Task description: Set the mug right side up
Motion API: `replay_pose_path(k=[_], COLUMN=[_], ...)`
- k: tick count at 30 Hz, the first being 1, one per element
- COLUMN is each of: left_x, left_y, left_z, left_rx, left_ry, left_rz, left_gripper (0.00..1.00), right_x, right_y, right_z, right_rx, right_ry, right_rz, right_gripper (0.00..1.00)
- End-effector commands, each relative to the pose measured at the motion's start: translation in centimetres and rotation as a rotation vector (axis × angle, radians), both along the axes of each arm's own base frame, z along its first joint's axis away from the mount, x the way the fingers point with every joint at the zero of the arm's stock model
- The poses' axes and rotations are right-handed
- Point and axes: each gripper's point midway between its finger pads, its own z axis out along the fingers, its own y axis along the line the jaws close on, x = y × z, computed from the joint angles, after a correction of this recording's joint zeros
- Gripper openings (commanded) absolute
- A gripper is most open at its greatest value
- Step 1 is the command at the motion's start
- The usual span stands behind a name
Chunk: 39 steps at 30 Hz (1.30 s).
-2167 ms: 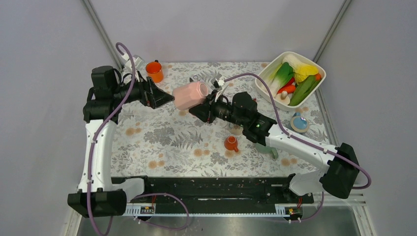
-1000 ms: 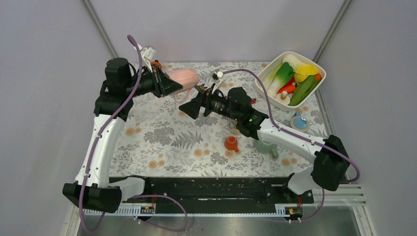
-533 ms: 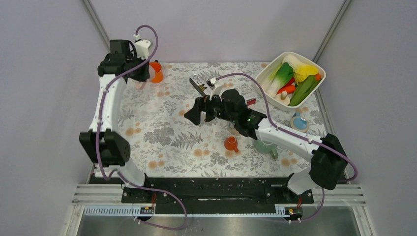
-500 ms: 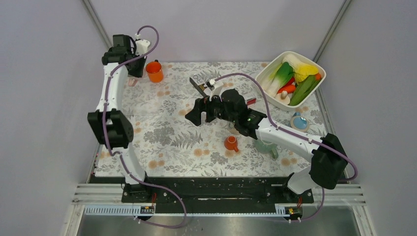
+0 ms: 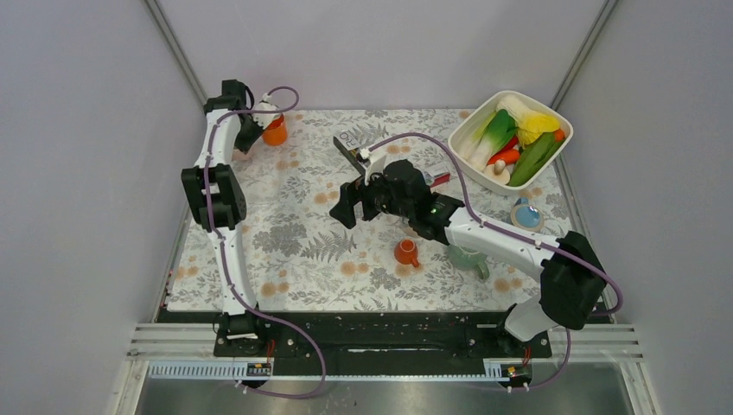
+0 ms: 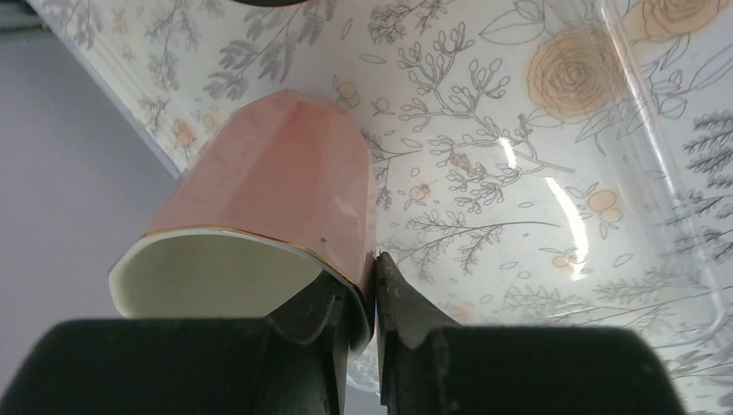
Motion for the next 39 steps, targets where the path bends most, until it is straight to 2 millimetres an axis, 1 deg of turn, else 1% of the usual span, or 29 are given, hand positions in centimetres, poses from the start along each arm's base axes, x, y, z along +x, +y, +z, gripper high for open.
replay_pose_path(k=[1, 4, 6, 9, 12, 14, 15, 16, 18, 22, 23, 25, 26, 27, 28, 30, 32, 33, 35, 37, 39], left_x=[1.6, 0.0, -0.8, -1.3, -1.7, -2.9, -2.9, -2.5, -1.6, -0.9, -1.0, -1.9, -2.5, -3.2, -3.4, -4.2, -4.2, -4.1, -3.5, -3.2, -2.8], left_y=[1.0, 0.5, 0.3, 0.4, 0.2, -0.2, -0.3, -0.4, -0.4, -0.9, -1.1, -1.9, -2.5, -3.1, -3.6, -4.9, -5.6, -5.5, -3.8, -1.3, 1.2], left_z=[6.2, 6.2, 6.1, 5.5, 4.9, 4.4, 4.4, 4.6, 5.6, 7.3, 7.6, 8.4, 9.3, 9.8, 10.5, 12.1, 13.9, 14.8, 16.2, 16.9, 17.1], left_rx=[0.053, 0.051, 0.058, 0.072, 0.07, 0.058, 0.058, 0.055, 0.056, 0.044, 0.034, -0.002, -0.022, -0.049, -0.07, -0.155, -0.247, -0.29, -0.338, -0.369, -0.393], left_ry=[-0.142, -0.093, -0.059, -0.02, 0.008, 0.057, 0.052, 0.028, -0.024, -0.101, -0.113, -0.128, -0.15, -0.161, -0.191, -0.248, -0.33, -0.369, -0.461, -0.516, -0.561], left_rz=[-0.232, -0.361, -0.422, -0.479, -0.515, -0.585, -0.585, -0.577, -0.554, -0.537, -0.533, -0.536, -0.544, -0.541, -0.531, -0.458, -0.322, -0.227, 0.005, 0.219, 0.394], left_gripper=[0.0, 0.0, 0.01, 0.08, 0.17, 0.22, 0.25, 0.31, 0.47, 0.65, 0.68, 0.72, 0.74, 0.77, 0.79, 0.86, 0.87, 0.87, 0.87, 0.87, 0.87], right_x=[0.8, 1.0, 1.2, 1.3, 1.3, 1.3, 1.3, 1.3, 1.3, 1.3, 1.3, 1.3, 1.3, 1.2, 1.2, 1.1, 1.0, 0.9, 0.7, 0.6, 0.5], right_y=[0.4, 0.6, 0.8, 1.2, 1.6, 1.7, 1.7, 1.7, 1.7, 1.7, 1.7, 1.7, 1.7, 1.7, 1.7, 1.7, 1.8, 1.8, 1.7, 1.5, 1.3], right_z=[0.4, 0.4, 0.3, 0.3, 0.1, 0.0, -0.1, -0.1, -0.3, -0.4, -0.4, -0.6, -0.7, -0.8, -0.9, -1.0, -1.2, -1.2, -1.2, -1.4, -1.6], right_rx=[-0.001, -0.003, -0.006, -0.002, -0.002, -0.002, -0.003, -0.004, -0.008, -0.009, -0.008, -0.01, -0.012, -0.012, -0.013, -0.013, -0.009, -0.006, 0.0, 0.007, 0.007], right_ry=[-0.039, -0.044, -0.045, -0.042, -0.031, -0.027, -0.026, -0.025, -0.023, -0.018, -0.019, -0.012, -0.011, -0.009, -0.005, 0.001, 0.006, 0.011, 0.014, 0.017, 0.018], right_rz=[0.007, 0.01, 0.011, 0.017, 0.029, 0.032, 0.035, 0.036, 0.033, 0.032, 0.033, 0.034, 0.035, 0.036, 0.036, 0.036, 0.041, 0.041, 0.041, 0.04, 0.035], right_gripper=[1.0, 1.0, 0.99, 0.99, 1.0, 1.0, 1.0, 0.99, 0.99, 1.0, 1.0, 0.99, 1.0, 1.0, 0.99, 1.0, 0.99, 0.99, 0.99, 0.99, 1.0])
